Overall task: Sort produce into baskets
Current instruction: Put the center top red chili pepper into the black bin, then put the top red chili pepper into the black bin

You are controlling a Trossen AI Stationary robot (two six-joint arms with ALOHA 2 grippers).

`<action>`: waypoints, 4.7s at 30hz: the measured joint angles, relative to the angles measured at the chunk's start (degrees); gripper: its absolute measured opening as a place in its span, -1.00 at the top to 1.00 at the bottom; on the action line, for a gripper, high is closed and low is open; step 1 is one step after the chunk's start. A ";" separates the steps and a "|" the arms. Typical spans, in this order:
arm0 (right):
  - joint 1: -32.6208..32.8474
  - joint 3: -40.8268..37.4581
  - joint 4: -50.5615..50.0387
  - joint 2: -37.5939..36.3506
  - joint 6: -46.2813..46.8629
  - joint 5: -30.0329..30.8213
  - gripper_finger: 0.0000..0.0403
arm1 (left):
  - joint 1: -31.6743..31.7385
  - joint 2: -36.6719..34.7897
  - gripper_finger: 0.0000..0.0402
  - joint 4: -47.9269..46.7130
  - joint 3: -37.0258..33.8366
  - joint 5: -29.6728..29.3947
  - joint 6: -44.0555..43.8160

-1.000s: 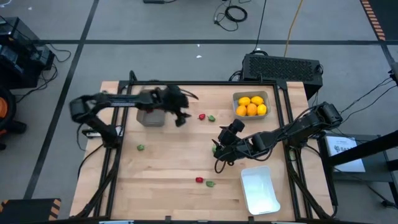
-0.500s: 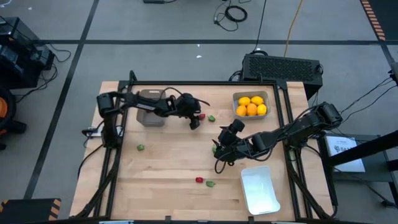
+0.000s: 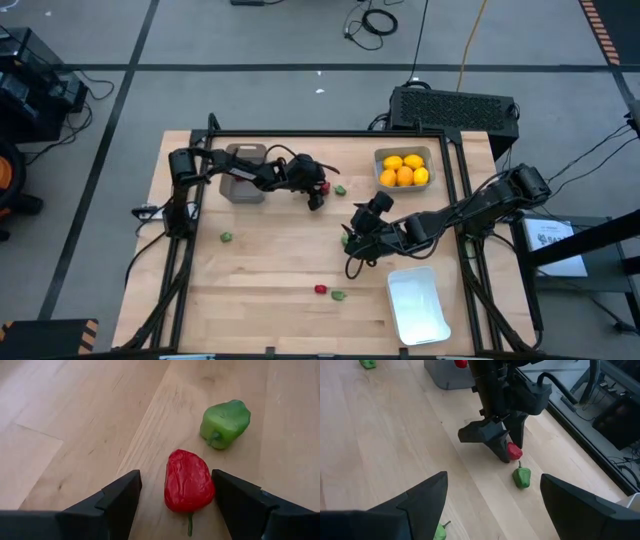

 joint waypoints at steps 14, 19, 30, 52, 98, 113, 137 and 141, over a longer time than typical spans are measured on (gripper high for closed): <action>0.00 0.00 0.00 -0.02 0.00 0.01 -0.53 | 0.04 0.09 0.25 -0.46 0.04 -0.02 -0.05; 0.00 0.00 0.04 0.00 0.00 -0.01 -0.53 | -0.10 -1.34 0.43 -1.85 -0.10 1.15 -0.07; 0.00 0.00 0.32 -0.02 0.02 -0.01 -0.53 | -0.37 -15.14 0.46 -18.46 -0.11 2.99 2.05; -0.02 -0.02 1.30 0.00 0.00 0.01 -0.53 | 5.15 -46.03 0.46 -73.31 -2.82 -16.08 -4.40; 0.01 1.41 -15.98 -0.03 7.17 -13.05 -0.53 | -12.71 -28.01 -0.21 -16.95 -6.60 13.39 4.93; 8.79 4.81 -52.81 -0.20 44.36 -13.64 -0.53 | -21.99 0.79 -0.21 4.27 12.75 13.25 13.72; 19.95 4.83 -63.78 -0.20 73.71 -33.13 -0.53 | -23.28 27.07 -0.21 3.34 45.34 1.91 -1.37; 21.22 4.83 -63.76 -0.20 75.73 -33.13 -0.53 | -24.54 29.44 -0.21 5.26 47.33 -1.26 -1.03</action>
